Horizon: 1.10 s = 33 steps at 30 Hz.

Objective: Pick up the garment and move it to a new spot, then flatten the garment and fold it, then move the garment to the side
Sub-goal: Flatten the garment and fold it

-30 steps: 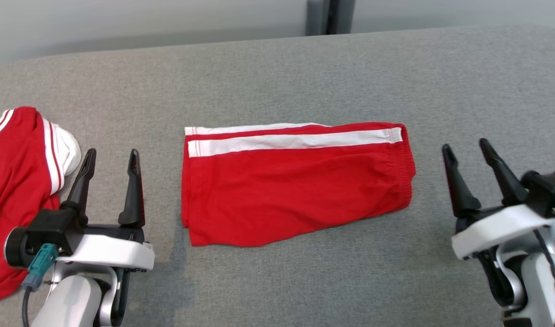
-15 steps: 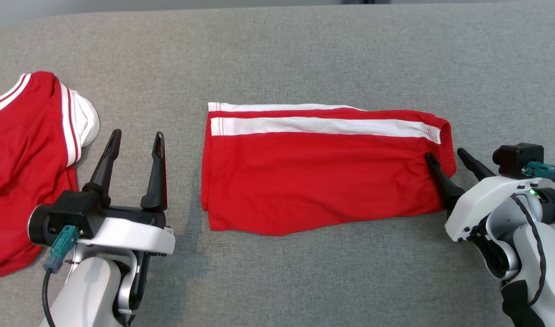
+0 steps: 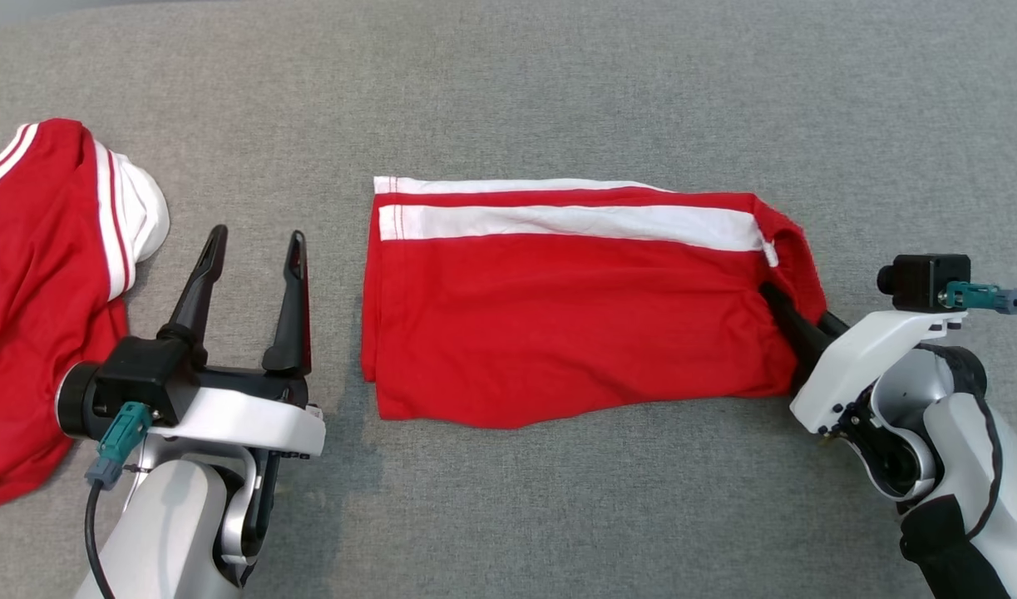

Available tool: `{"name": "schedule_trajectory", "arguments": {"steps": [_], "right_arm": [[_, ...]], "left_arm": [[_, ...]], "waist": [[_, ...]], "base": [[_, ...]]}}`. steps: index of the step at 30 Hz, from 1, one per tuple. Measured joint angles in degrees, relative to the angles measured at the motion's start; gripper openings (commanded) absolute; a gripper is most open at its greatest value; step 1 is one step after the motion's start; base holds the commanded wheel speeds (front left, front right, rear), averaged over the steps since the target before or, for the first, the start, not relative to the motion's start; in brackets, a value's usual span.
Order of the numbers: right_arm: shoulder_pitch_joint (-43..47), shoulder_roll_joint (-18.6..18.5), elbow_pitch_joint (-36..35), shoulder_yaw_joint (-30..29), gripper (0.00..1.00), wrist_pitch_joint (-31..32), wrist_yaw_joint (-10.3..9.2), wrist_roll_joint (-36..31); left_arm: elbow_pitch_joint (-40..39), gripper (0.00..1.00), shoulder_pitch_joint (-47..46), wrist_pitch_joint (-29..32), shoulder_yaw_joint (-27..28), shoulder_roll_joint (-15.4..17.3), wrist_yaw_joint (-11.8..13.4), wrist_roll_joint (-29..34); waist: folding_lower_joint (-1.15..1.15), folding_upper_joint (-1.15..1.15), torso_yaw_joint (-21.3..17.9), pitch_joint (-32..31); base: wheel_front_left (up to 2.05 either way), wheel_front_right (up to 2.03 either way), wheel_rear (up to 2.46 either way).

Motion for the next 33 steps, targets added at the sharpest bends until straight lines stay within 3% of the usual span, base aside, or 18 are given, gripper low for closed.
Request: {"name": "schedule_trajectory", "arguments": {"steps": [8,16,20,25,29,33], "right_arm": [[1.9,-2.9,-1.2,0.2,0.0,-1.9,0.1,5.8],[4.4,-9.0,0.1,-6.0,0.0,-3.3,0.01,8.6],[4.1,-6.1,-2.1,-5.1,0.0,-2.0,0.0,10.7],[2.7,-2.7,-9.9,-1.3,0.0,0.6,0.0,14.5],[1.2,-0.9,-15.0,1.8,0.0,1.2,0.0,14.8],[-0.5,2.6,-15.2,4.4,0.0,1.3,0.0,13.6]], "left_arm": [[0.1,1.0,0.4,0.0,1.2,-0.3,-0.3,0.8],[0.3,1.0,0.7,0.0,1.8,-0.3,-0.7,1.4],[0.5,1.0,1.0,0.0,1.9,-0.3,-0.8,1.5],[1.0,1.0,1.1,0.0,1.5,-0.3,-1.0,1.5],[1.3,1.0,1.1,0.0,1.0,-0.2,-1.1,1.6],[1.7,1.0,0.8,0.0,0.2,-0.5,-1.3,1.7]], "waist": [[0.0,0.0,-2.0,-0.4],[0.0,0.0,-3.9,-1.0],[0.0,0.0,-4.9,-1.4],[0.0,0.0,-5.4,-2.0],[0.0,0.0,-5.2,-2.2],[0.0,0.0,-4.3,-2.2]], "base": [[0.0,0.0,0.0],[0.0,0.0,0.0],[0.0,0.0,0.0],[0.0,0.0,0.0],[0.0,0.0,0.0],[0.0,0.0,0.0]]}}
